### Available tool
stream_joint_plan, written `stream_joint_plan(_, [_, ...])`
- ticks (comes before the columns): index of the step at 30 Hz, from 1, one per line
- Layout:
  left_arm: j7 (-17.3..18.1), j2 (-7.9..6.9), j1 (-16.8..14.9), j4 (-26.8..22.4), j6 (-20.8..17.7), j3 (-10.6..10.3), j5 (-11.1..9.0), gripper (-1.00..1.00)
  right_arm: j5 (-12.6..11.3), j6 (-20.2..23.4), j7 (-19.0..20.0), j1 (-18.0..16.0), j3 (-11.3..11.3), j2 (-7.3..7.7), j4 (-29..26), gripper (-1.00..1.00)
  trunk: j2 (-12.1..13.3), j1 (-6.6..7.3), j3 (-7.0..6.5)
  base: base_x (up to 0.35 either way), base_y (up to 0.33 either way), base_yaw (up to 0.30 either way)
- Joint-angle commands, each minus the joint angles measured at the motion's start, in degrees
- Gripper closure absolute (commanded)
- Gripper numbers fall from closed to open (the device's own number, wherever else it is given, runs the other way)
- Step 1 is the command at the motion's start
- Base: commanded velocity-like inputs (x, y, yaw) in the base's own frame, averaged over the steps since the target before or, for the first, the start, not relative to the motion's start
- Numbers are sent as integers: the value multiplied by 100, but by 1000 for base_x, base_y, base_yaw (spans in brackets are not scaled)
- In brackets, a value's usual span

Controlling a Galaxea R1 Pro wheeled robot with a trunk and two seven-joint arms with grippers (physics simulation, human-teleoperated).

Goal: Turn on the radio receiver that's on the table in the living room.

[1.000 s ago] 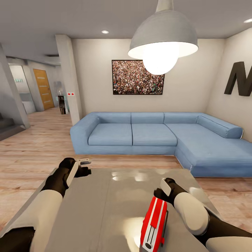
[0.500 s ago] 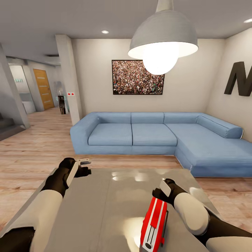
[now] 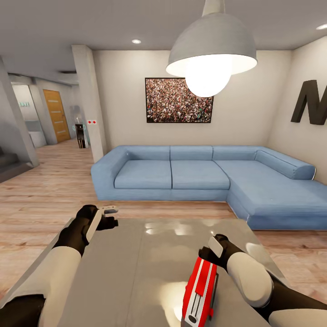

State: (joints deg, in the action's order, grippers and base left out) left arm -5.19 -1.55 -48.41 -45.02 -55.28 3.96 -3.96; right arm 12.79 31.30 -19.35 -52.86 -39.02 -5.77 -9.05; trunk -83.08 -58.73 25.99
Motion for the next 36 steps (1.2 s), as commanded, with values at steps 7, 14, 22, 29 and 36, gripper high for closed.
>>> stream_joint_plan(7, [1, -2, 2, -3, 0, 0, 0, -100, -4, -1, 1, 27, 0, 5, 0, -100, 0, 0, 0, 0, 0, 0])
stream_joint_plan(14, [0, -3, 5, 1, 0, 1, 0, -100, -5, -173, 33, 79, 8, 5, 8, -100, 0, 0, 0, 0, 0, 0])
stream_joint_plan(22, [0, -1, 75, -6, 0, 1, 0, -100, 13, -203, 392, 169, 15, -2, 9, -100, 0, 0, 0, 0, 0, 0])
stream_joint_plan(29, [0, -2, 77, -7, 0, 1, 0, -100, 13, -203, 405, 171, 9, 1, 9, -100, 0, 0, 0, 0, 0, 0])
stream_joint_plan(36, [0, -3, 117, -7, 0, 4, 0, -100, 13, -276, 405, 183, 8, 5, 9, -100, 0, 0, 0, 0, 0, 0])
